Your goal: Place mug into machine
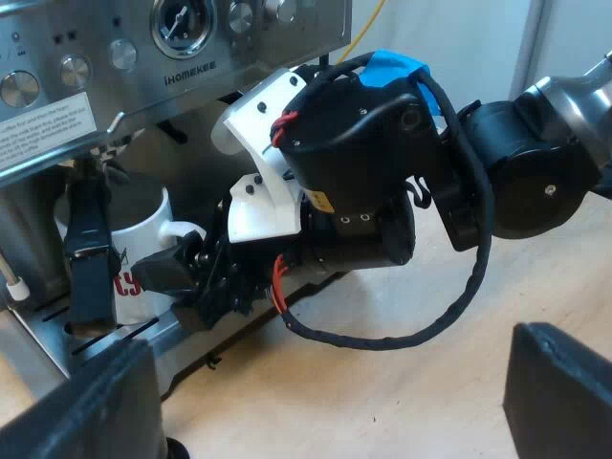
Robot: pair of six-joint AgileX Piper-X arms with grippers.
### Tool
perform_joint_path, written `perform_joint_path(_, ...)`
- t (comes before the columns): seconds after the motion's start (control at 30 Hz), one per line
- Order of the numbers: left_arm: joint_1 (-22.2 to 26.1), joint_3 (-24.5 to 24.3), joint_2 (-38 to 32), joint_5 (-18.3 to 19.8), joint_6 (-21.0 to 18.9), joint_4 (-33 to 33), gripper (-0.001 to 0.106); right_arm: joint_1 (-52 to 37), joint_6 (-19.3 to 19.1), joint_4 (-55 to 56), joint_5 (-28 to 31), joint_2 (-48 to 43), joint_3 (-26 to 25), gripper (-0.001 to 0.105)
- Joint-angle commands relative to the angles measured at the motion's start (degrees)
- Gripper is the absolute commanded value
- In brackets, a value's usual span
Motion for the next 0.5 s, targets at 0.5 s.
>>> perform_joint_path(0.5, -0.26, -0.03, 0.14, 1.43, -0.84, 0.01, 0.074, 4.27, -0.64, 18.14, 3.94, -10.59, -0.62, 0.062)
